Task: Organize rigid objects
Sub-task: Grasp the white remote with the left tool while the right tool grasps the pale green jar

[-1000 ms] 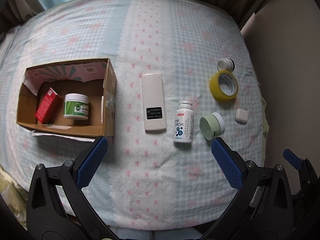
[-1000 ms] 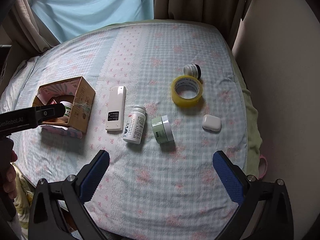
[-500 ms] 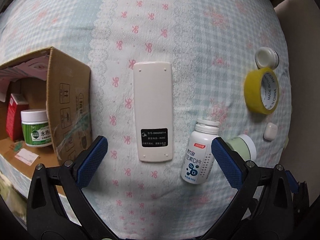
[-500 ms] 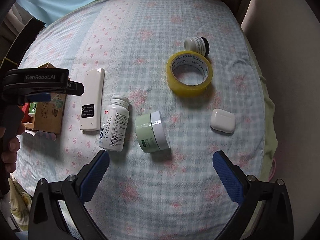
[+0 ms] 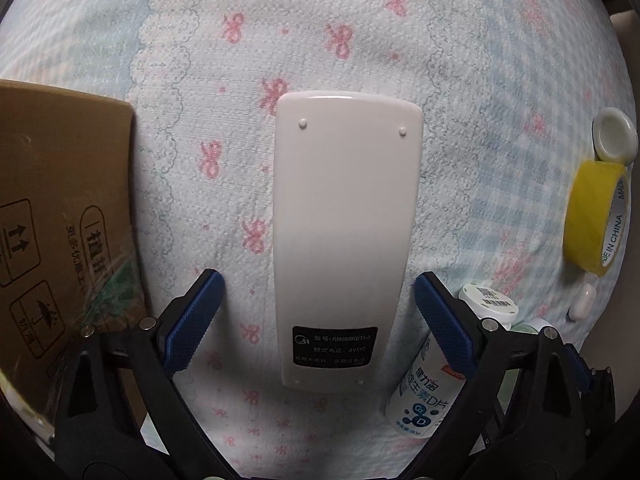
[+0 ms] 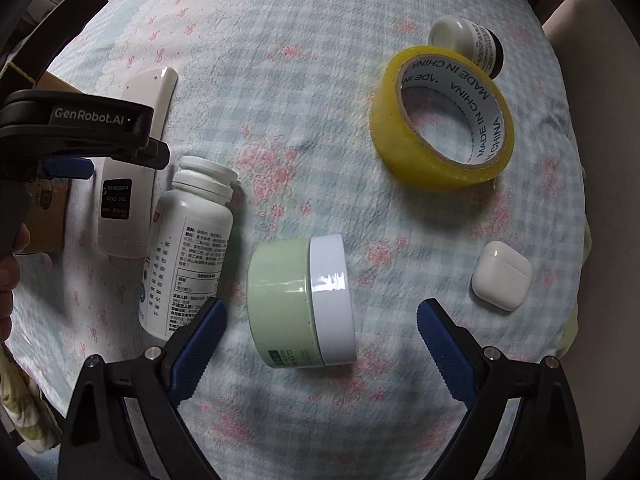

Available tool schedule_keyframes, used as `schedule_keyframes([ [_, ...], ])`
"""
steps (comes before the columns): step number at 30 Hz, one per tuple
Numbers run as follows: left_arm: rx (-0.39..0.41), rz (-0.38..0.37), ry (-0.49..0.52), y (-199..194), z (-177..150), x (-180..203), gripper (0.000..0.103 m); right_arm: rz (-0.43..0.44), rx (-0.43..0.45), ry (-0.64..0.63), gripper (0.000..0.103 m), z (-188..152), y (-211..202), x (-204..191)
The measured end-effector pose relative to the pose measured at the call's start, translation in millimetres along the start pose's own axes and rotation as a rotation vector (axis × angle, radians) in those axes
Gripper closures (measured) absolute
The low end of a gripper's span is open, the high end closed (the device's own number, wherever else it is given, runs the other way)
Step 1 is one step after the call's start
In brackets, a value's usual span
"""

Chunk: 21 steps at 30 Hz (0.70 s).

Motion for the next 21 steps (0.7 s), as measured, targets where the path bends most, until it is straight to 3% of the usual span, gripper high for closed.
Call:
schedule_keyframes([
  [2, -0.006, 0.007, -0.001, 2.8, -0.2, -1.1, 0.011, -0.011, -0.015, -0.025, 0.009, -2.4, 3.7, -0.2],
  [7, -0.001, 0.013, 0.008, 4.9, -1.0, 0.4, 0.014, -0.018, -0.06, -0.051, 0.022, -9.5, 10.9, 4.1],
  [8, 0.002, 0.01, 0.012, 4.0, -1.3, 1.1, 0.018, -0.013, -0.067, -0.052, 0.027, -10.6, 11.9, 4.9],
  [12, 0.006, -0.002, 0.035, -3.1, -2.0, 4.5, 0.041, 0.041, -0.087, -0.056, 0.061, -14.7, 11.8, 3.5],
  [13, 0.009, 0.001, 0.044, -4.6, -2.2, 5.1, 0.048, 0.034, -0.088, -0.063, 0.062, -15.2, 10.8, 3.3],
  [21, 0.027, 0.002, 0.061, -7.6, -4.9, 5.5, 0.048, 0.025, -0.075, -0.087, 0.062, -21.6, 2.5, 6.8],
])
Point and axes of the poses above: each gripper's, at about its wrist camera, not at the fingertips, and y roughly the way its jaws point, x to its right, z to its top, the point moved 8 cm from there along y, roughly the way its jaws point, and after that the axes turned 9 degrees about x, right-handed, at the moved point
